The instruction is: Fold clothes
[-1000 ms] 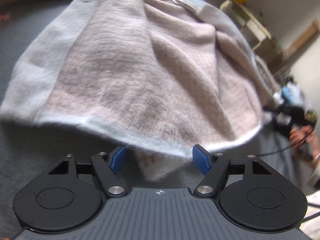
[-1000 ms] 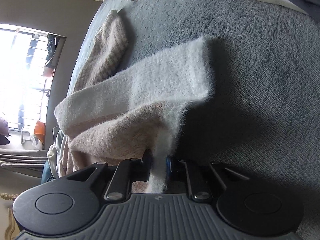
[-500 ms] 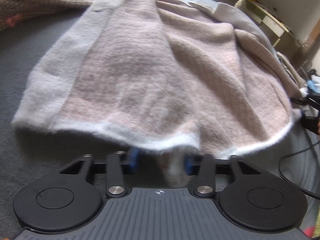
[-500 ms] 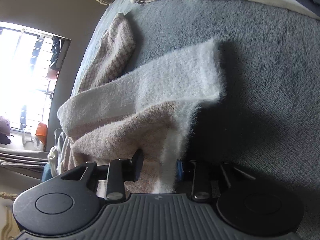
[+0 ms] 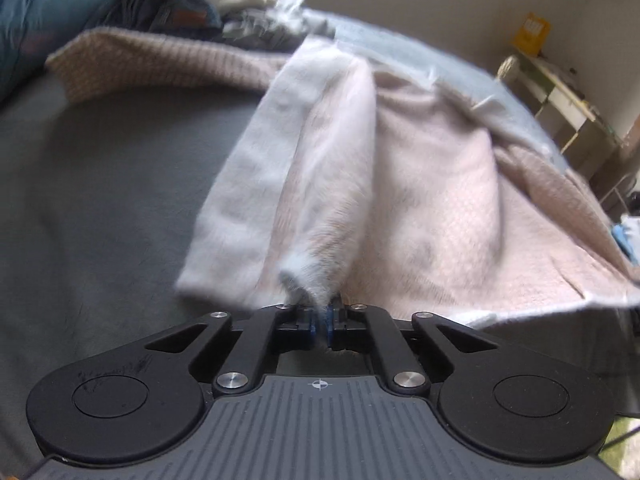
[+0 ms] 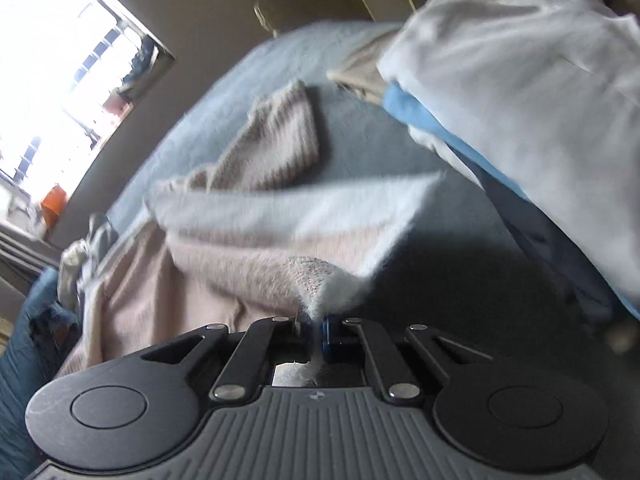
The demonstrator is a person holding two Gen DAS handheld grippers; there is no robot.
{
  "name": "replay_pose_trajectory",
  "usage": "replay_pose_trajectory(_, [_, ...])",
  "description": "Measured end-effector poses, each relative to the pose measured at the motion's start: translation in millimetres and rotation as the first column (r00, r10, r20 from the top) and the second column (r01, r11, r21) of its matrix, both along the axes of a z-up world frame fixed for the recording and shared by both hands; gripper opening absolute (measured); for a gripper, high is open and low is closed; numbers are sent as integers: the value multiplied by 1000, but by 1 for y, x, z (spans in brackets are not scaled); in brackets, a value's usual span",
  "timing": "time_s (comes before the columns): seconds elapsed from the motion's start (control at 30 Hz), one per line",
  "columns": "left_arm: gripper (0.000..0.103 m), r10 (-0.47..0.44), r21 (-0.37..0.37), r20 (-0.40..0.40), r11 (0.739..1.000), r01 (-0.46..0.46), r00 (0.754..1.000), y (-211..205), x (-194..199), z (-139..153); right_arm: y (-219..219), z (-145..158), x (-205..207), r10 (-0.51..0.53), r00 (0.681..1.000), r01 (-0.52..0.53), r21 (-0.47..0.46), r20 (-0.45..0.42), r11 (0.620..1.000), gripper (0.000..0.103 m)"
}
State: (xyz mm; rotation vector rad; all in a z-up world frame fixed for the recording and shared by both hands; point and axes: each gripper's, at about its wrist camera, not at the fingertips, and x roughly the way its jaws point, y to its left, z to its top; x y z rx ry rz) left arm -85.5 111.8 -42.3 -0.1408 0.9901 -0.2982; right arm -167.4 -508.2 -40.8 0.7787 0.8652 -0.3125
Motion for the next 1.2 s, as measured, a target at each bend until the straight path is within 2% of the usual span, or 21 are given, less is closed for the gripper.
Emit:
replay_pose_trajectory(0.1, [2, -20, 36, -65, 999, 23, 998, -3, 1, -27, -2, -34, -19, -32, 992, 37, 41, -126, 998, 3])
replay_pose_trajectory(0.17, [1, -9, 35, -118, 999, 14, 993, -8, 3, -44, -9, -59, -25, -81, 981, 95, 73, -174, 993, 3])
replay_pose_trajectory(0.23, [1, -27, 49, -103, 998, 32, 994, -15, 4, -43, -13, -75, -29, -115, 973, 135, 85, -201, 987, 3])
replay_pose_trajectory(0.33, [1, -62, 54, -53, 996, 65, 997, -19, 1, -28, -9, -40, -31, -98, 987, 99, -1, -128, 995, 3])
replay_pose_trajectory(0.43, [1, -87, 41, -54, 995, 90, 995, -24, 1, -26, -13, -3, -38, -105, 992, 99, -78, -66, 992, 3])
replay_pose_trajectory(0.5, [1, -107, 36, -55, 993, 109, 993, -29, 1, -27, -15, 6, -43, -106, 993, 99, -125, -50, 987, 3])
replay_pose_trajectory(0.6, [1, -124, 60, -77, 990, 129, 989, -33, 7, -42, -15, -10, -51, -119, 988, 104, -139, -100, 985, 3])
replay_pose_trajectory(0.67, [1, -111, 36, -117, 993, 115, 987, -31, 10, -51, -15, -34, -54, -135, 978, 115, -131, -159, 985, 3])
replay_pose_trajectory(0.77, [1, -135, 53, -160, 988, 145, 978, -32, 18, -59, -19, -76, -51, -103, 958, 87, -72, -268, 994, 4])
replay_pose_trajectory(0.87, [5, -164, 33, -173, 985, 172, 971, -28, 25, -54, -23, -82, -42, -34, 952, 17, -57, -304, 998, 16])
replay_pose_trajectory(0.9, [15, -166, 29, -173, 984, 173, 971, -26, 25, -52, -22, -80, -38, 7, 948, -32, -74, -319, 997, 32])
replay_pose_trajectory(0.93, [23, -167, 25, -174, 984, 174, 970, -24, 24, -50, -18, -76, -34, 67, 935, -112, -110, -349, 988, 54])
replay_pose_trajectory(1.0, [32, -150, 23, -184, 987, 157, 971, -19, 26, -51, -7, -71, -28, 197, 873, -305, -185, -446, 934, 65])
replay_pose_trajectory(1.1, [35, -123, -6, -211, 992, 124, 970, -12, 30, -54, 13, -60, -23, 380, 739, -574, -223, -556, 788, 67])
replay_pose_trajectory(1.17, [37, -107, -25, -223, 994, 104, 969, -7, 27, -56, 26, -45, -19, 481, 677, -677, -213, -557, 705, 67])
replay_pose_trajectory(1.2, [39, -100, -37, -227, 995, 94, 969, -6, 27, -57, 32, -35, -14, 526, 664, -706, -214, -531, 676, 67])
